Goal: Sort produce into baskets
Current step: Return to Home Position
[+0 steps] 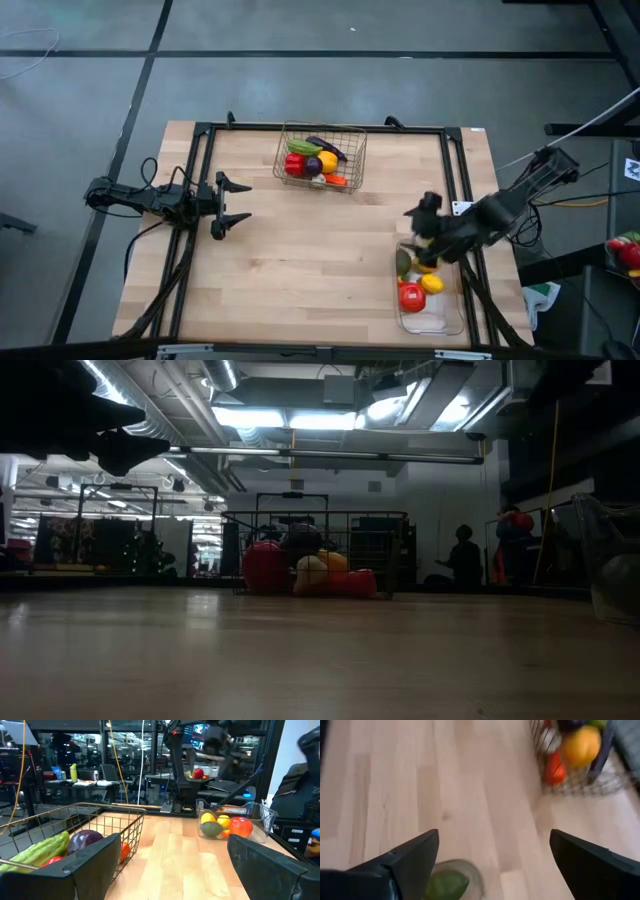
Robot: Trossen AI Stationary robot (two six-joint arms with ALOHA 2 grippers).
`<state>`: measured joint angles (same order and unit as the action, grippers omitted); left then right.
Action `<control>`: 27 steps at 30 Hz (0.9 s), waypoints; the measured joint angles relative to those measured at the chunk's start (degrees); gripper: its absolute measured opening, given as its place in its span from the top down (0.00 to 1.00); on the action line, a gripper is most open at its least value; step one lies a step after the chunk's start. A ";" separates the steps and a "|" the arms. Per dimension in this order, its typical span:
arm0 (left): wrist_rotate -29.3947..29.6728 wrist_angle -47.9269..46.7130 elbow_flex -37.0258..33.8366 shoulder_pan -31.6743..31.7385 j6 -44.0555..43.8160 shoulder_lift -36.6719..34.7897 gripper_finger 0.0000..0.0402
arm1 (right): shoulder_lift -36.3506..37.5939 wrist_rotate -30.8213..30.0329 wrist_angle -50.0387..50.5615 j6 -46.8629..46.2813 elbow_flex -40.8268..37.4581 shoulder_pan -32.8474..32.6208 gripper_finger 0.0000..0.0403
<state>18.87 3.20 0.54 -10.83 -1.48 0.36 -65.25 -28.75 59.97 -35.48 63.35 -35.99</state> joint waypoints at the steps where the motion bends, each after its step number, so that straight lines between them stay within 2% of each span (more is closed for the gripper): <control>1: -0.02 0.00 0.00 0.02 0.00 0.00 0.10 | 2.49 -0.97 -1.07 0.99 -1.05 0.02 0.07; 4: -0.01 0.00 0.00 0.01 0.00 0.00 0.10 | 11.22 -2.01 -7.77 5.00 -6.11 0.00 0.10; 10: -0.02 0.00 0.00 0.00 0.00 0.00 0.10 | 30.79 -1.61 -33.22 15.50 -22.62 0.13 0.17; 13: -0.02 0.00 0.00 0.01 -0.02 0.00 0.10 | 37.86 1.01 -44.31 20.76 -31.55 0.53 0.20; 17: -0.02 0.00 0.00 0.01 -0.04 0.00 0.10 | 43.69 6.33 -54.74 22.37 -40.87 3.28 0.25; 24: -0.01 0.00 0.00 0.01 -0.04 0.00 0.10 | 50.41 11.31 -57.05 22.38 -47.21 11.37 0.34; 27: -0.02 0.00 0.00 0.00 -0.04 0.00 0.10 | 52.16 15.94 -57.00 23.09 -48.27 15.09 0.38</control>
<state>18.85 3.20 0.54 -10.83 -1.52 0.36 -13.08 -12.81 2.97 -12.39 15.08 -20.90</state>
